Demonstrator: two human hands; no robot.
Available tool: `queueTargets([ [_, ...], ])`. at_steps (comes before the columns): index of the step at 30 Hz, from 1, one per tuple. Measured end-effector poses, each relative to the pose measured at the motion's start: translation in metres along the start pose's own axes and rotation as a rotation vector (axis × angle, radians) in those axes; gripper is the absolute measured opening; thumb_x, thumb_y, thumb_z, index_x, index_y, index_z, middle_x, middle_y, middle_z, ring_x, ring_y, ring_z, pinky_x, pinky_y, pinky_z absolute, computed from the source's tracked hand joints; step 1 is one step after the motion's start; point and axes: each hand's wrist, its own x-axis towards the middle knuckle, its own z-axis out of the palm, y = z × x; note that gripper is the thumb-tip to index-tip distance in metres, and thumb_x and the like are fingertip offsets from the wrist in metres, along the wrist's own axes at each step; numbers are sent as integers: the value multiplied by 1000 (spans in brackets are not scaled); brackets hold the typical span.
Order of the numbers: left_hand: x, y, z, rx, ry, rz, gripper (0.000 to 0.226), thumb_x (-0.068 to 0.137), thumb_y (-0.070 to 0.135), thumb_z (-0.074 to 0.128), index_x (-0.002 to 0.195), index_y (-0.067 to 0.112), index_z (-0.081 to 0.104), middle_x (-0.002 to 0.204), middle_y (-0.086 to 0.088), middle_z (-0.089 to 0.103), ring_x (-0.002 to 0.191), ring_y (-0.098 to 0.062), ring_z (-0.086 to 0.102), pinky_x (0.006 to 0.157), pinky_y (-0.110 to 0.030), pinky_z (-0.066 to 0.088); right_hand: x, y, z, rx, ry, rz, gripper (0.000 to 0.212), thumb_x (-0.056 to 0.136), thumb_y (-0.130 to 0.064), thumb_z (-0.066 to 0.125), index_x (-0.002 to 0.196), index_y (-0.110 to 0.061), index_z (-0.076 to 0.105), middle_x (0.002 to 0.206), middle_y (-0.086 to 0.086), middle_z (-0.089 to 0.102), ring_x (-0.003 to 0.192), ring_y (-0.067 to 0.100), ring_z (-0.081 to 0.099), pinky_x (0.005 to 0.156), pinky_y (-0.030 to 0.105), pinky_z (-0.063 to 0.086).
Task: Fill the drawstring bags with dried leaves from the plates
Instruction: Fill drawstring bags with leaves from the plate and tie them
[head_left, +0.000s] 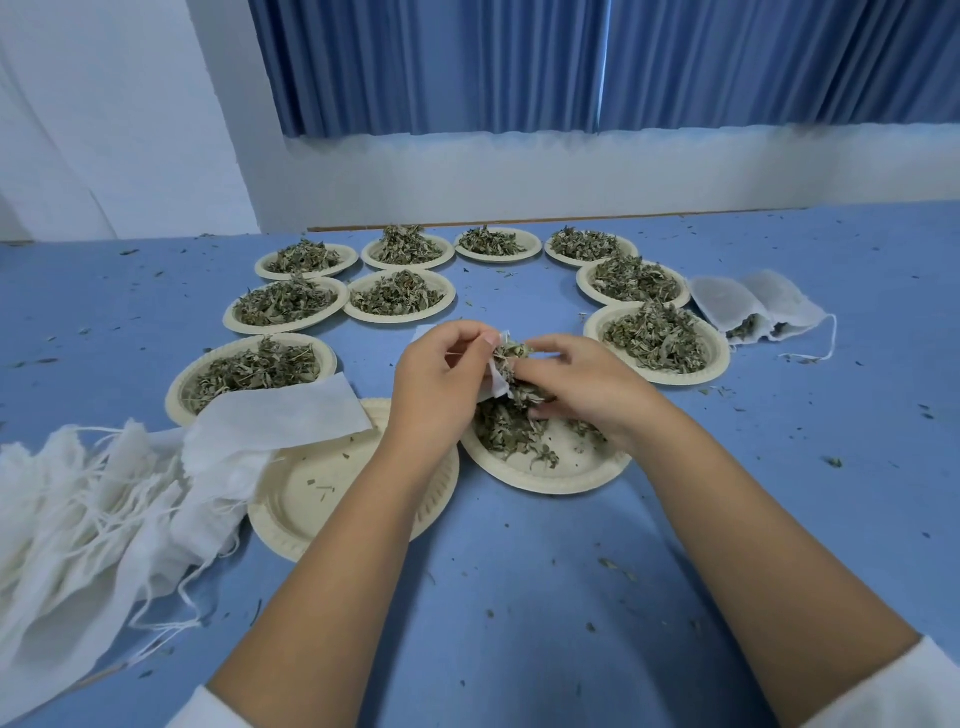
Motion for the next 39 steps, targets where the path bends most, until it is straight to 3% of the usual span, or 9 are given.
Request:
queueTargets([
  [4,-2,-1,0,21,-26,9,15,94,20,65,82,26,72,74,3,71,83,-22,68,85,-51,57,0,0,5,184,-47,-26,10,88,-3,63,85,-10,67,59,-9,65,56,1,63,58,17,54],
  [10,-10,-1,9,165,-128,134,14,93,15,64,84,24,70,67,5,70,70,-13,70,80,-45,59,3,8,12,-228,261,-166,12,79,-1,64,86,-11,66,49,-12,50,35,-2,46,39,8,31],
  [13,-9,-2,9,196,-59,125,15,93,17,64,82,25,68,70,6,70,74,-13,70,81,-43,58,5,7,11,-229,260,-130,16,78,-9,71,93,-9,66,68,1,65,53,1,59,53,15,47],
  [16,-5,-3,4,143,48,51,14,94,17,62,83,23,68,80,-1,72,81,-18,71,84,-45,57,3,2,6,100,113,14,31,78,-15,79,105,-11,64,95,11,68,68,11,69,67,28,60],
  [19,-3,-2,-1,80,98,-1,14,95,17,61,84,22,67,83,-7,71,81,-24,72,85,-47,57,1,-3,-1,111,125,26,26,80,-23,78,103,-16,67,91,2,61,62,4,65,69,29,61],
  [23,-3,-2,-2,64,126,-22,15,95,18,62,82,26,66,82,-5,70,82,-26,72,86,-48,57,-3,-5,0,166,169,-79,9,86,-13,72,92,-8,71,92,4,68,65,7,68,66,20,58],
  [28,-2,-2,0,78,132,-10,16,95,20,61,81,28,64,80,-5,71,79,-26,72,86,-48,56,-8,-4,7,-117,286,-314,13,78,-12,80,87,-11,70,78,7,72,69,21,70,73,27,57],
  [34,0,-4,0,99,154,3,15,95,21,62,82,27,63,82,-4,72,82,-23,71,83,-45,57,-8,1,12,-319,229,-479,11,75,-15,82,74,-20,72,66,-11,69,57,-1,62,59,11,47],
  [39,-2,-3,2,153,118,88,13,95,18,62,83,21,68,71,7,69,69,-6,66,70,-24,53,-1,9,14,-552,236,-535,4,78,-17,77,78,-21,77,73,-11,62,62,8,54,67,20,41],
])
